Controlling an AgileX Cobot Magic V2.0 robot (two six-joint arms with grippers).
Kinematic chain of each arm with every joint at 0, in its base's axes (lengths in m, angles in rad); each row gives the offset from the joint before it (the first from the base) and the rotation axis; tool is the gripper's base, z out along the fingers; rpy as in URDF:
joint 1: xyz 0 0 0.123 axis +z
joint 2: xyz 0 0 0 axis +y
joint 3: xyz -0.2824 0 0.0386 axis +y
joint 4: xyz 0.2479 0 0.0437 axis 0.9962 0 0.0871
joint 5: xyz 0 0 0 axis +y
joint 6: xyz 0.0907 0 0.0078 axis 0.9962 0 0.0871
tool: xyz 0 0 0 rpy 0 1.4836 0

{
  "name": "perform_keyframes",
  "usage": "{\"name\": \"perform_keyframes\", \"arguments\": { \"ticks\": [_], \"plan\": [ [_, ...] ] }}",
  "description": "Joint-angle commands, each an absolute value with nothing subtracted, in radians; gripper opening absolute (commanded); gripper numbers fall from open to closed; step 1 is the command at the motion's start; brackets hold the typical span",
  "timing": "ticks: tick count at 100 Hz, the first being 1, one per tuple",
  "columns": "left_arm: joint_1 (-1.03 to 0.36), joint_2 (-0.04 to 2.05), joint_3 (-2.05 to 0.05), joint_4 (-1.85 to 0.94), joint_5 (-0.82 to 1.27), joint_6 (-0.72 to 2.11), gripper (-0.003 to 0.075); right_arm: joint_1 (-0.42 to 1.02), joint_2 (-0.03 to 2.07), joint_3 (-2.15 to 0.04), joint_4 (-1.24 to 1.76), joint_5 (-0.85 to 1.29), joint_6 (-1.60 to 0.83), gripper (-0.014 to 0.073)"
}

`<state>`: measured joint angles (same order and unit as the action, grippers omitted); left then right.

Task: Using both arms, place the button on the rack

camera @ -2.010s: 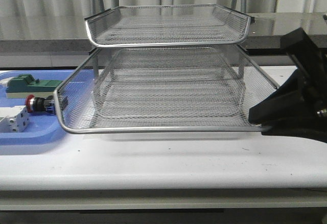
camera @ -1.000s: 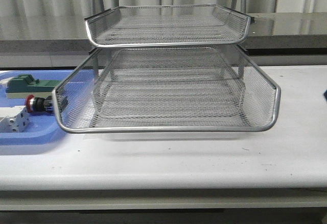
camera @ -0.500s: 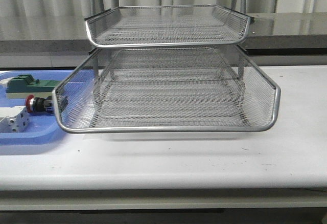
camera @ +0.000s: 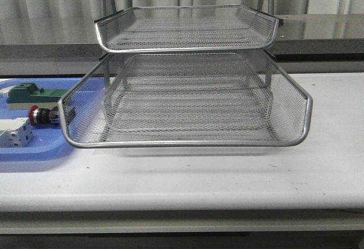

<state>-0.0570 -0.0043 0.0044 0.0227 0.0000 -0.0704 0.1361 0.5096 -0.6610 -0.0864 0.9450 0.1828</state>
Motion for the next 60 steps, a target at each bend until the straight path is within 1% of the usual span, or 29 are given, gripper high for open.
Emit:
{"name": "perform_keyframes", "arguments": {
  "ticks": [1,17,27,60],
  "plan": [
    [-0.065,-0.037,0.038,0.016,-0.076,-0.080,-0.0020,0.134,0.511,-0.696,-0.105,0.900,0.185,0.0246],
    [-0.065,-0.037,0.038,0.016,-0.076,-0.080,-0.0020,0.134,0.511,-0.696,-0.105,0.900,0.185,0.0033],
    [-0.065,-0.037,0.038,0.016,-0.076,-0.080,-0.0020,0.134,0.511,-0.696,-0.105,0.902,0.185,-0.0067],
    [-0.065,-0.037,0.038,0.016,-0.076,-0.080,-0.0020,0.134,0.511,-0.696,-0.105,0.905,0.185,-0.0068]
  ]
}}
